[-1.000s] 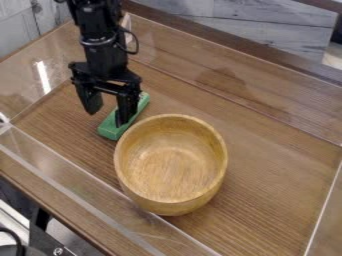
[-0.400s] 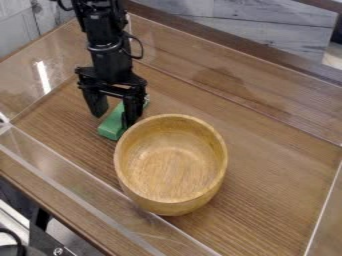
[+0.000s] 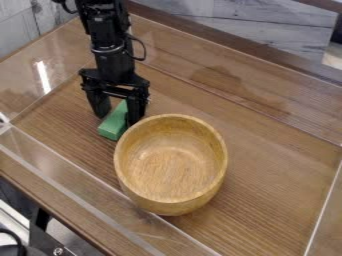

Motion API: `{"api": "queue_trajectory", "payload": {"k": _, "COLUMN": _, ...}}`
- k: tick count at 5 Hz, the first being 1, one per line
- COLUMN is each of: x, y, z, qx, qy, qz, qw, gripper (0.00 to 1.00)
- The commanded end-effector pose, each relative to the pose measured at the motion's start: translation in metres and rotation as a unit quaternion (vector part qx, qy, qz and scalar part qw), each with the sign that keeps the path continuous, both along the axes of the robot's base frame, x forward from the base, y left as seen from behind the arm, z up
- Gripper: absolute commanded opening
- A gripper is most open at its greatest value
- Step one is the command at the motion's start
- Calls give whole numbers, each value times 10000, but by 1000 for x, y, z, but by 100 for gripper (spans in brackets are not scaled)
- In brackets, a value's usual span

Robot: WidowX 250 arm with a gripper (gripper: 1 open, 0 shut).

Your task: Put the green block in the brown bowl

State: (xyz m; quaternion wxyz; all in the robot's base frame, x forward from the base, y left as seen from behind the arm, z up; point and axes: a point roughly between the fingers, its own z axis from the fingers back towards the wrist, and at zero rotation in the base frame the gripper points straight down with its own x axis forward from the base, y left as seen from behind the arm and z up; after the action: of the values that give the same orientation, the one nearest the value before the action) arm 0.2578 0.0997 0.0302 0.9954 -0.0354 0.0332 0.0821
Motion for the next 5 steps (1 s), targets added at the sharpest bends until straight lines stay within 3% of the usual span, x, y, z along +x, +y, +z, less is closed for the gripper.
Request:
{"api": "queue_trajectory", "payload": {"k": 1, "x": 14, "y": 3, "z": 10, "qx": 96, "qy": -264, "qz": -16, "qw": 9996, "gripper": 100}}
{"api": "queue_trajectory", "payload": {"k": 5, "x": 21, "y": 3, "z": 3, "qx": 52, "qy": -230, "qz": 26, "qw": 9997, "gripper": 100}}
